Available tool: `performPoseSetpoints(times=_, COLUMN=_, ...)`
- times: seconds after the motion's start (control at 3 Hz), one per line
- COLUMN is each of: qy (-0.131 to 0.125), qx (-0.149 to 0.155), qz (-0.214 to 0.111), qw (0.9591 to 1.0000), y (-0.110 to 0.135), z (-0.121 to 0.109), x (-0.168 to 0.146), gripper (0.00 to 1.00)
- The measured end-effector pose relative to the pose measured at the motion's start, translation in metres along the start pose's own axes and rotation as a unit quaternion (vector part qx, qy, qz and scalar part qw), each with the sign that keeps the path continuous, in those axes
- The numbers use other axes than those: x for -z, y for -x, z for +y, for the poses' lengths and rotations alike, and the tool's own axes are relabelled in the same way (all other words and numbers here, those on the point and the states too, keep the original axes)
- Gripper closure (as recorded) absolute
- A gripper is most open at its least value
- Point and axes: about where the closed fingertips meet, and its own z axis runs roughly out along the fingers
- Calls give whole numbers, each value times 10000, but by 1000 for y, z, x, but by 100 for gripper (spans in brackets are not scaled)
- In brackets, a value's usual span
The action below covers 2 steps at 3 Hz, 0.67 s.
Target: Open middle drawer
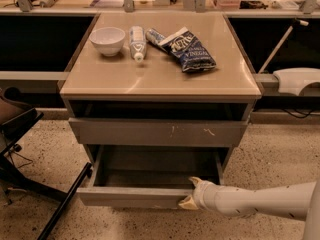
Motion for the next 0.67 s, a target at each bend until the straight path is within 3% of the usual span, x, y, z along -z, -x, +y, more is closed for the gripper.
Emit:
performPoseSetpoints(times=0.33, qy=-219, qx=-219, qz=-34, qw=9995, y=-9, z=8, x=10, gripper=89)
performPoseSetpoints(times=0.67, qy=-356, qx=-367, qz=-61, qw=9987, y=-11, z=15, x=19, gripper=100)
